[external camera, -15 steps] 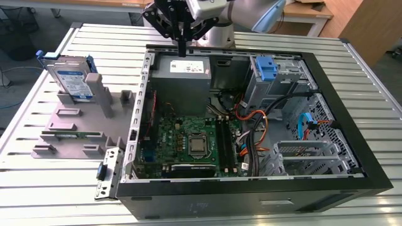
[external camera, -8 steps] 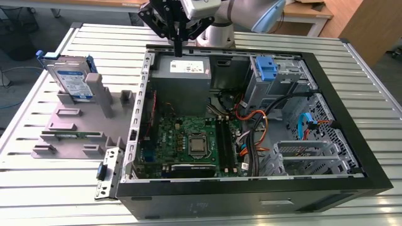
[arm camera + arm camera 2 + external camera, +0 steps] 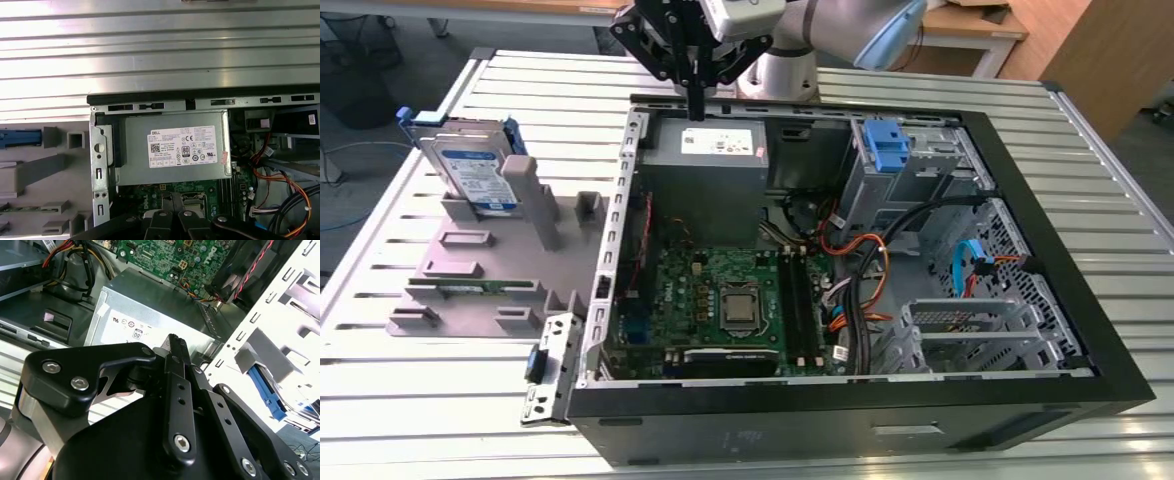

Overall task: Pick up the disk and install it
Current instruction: 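Reach for the disk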

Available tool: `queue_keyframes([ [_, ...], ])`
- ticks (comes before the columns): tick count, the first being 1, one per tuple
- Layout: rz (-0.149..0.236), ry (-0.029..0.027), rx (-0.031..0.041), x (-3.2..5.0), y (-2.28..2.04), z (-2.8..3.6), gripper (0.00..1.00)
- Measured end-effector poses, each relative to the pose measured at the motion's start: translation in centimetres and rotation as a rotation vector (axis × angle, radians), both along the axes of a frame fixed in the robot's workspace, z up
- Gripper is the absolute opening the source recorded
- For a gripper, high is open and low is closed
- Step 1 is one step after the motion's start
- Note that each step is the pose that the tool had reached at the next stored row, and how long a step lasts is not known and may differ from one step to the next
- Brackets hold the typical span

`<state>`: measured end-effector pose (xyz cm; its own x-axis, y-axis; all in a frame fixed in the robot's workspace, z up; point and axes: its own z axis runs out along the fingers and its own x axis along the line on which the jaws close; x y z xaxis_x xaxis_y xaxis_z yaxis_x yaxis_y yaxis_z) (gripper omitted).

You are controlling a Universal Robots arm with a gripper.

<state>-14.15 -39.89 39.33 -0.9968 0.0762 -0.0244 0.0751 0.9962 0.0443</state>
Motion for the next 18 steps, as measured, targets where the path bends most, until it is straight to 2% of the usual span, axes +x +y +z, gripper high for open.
queue_keyframes([
  [18, 0.0, 0.0, 0.0, -0.75, 0.0, 0.0, 0.11],
])
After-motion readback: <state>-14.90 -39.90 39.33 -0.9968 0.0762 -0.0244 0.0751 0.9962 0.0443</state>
